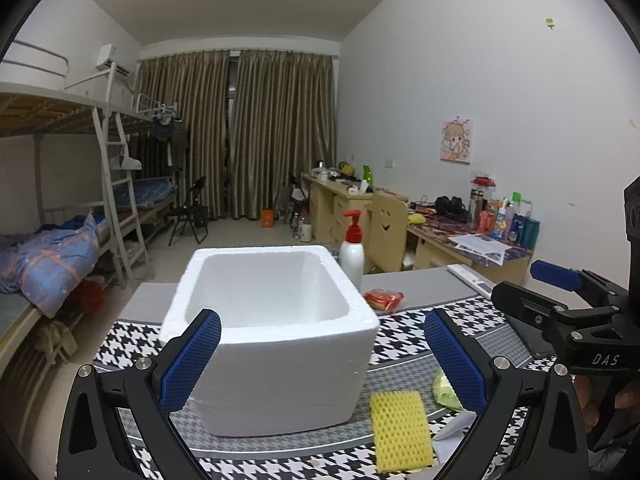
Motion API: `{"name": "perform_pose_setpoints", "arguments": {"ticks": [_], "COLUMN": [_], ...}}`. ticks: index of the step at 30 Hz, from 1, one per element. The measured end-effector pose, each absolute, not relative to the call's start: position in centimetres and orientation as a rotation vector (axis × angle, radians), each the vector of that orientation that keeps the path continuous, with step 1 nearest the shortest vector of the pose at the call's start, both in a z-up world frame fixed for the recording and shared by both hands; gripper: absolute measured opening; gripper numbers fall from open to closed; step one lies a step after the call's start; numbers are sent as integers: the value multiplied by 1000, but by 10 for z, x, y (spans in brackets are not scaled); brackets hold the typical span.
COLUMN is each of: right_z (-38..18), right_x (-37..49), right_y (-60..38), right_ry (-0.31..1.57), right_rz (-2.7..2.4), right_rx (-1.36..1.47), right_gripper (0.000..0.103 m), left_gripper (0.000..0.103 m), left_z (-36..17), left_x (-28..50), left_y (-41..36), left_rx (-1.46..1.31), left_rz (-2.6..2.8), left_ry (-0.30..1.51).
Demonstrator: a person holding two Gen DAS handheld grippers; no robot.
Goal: Organize soft objects
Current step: 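Withdraw both tools from the box toward the yellow sponge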
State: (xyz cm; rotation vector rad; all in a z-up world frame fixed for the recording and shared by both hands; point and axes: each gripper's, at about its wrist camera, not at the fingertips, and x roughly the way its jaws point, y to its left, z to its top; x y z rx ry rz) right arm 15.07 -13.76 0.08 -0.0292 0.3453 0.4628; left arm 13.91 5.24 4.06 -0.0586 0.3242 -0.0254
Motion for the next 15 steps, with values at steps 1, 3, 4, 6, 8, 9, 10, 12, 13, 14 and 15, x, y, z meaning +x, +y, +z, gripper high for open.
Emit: {"name": "perform_pose_setpoints", "arguments": {"ticks": [1, 3, 4, 6, 8, 9, 10, 12, 13, 14, 15], "right_z": [1, 0, 0, -1, -1, -2, -2, -3, -3, -4, -4], "right_x": [151, 150, 151, 151, 152, 151, 151, 148, 147, 146, 146], "right_y": [-140, -145, -147, -151, -154, -155, -156, -158, -160, -161, -163], "right_ry": [345, 345, 348, 354, 356, 355, 355, 349, 349, 350, 349], "right_rz": [458, 450, 446, 438, 433, 430, 427, 425, 427, 426, 422], "right_rx": [-24, -17, -14, -11, -4, -5, -10, -11, -9, -8, -7], "right_gripper": [102, 102, 102, 102, 102, 102, 102, 102, 102, 102, 102], "left_gripper": [102, 102, 102, 102, 102, 102, 102, 102, 102, 102, 102], "left_z": [40, 38, 37, 36, 36, 37, 37, 37, 37, 37, 36], "left_x": [139, 141, 141, 141, 141, 140, 140, 141, 141, 141, 142], "left_y": [51, 49, 47, 44, 42, 41, 40, 37, 36, 35, 33], "left_rx": [-57, -58, -56, -55, -53, -52, -53, -55, -55, -55, -53], "left_rz": [-29, -41, -49, -58, -63, -67, -70, -77, -79, -79, -82], "left_ry": [326, 332, 336, 339, 340, 340, 339, 341, 342, 342, 344]}}
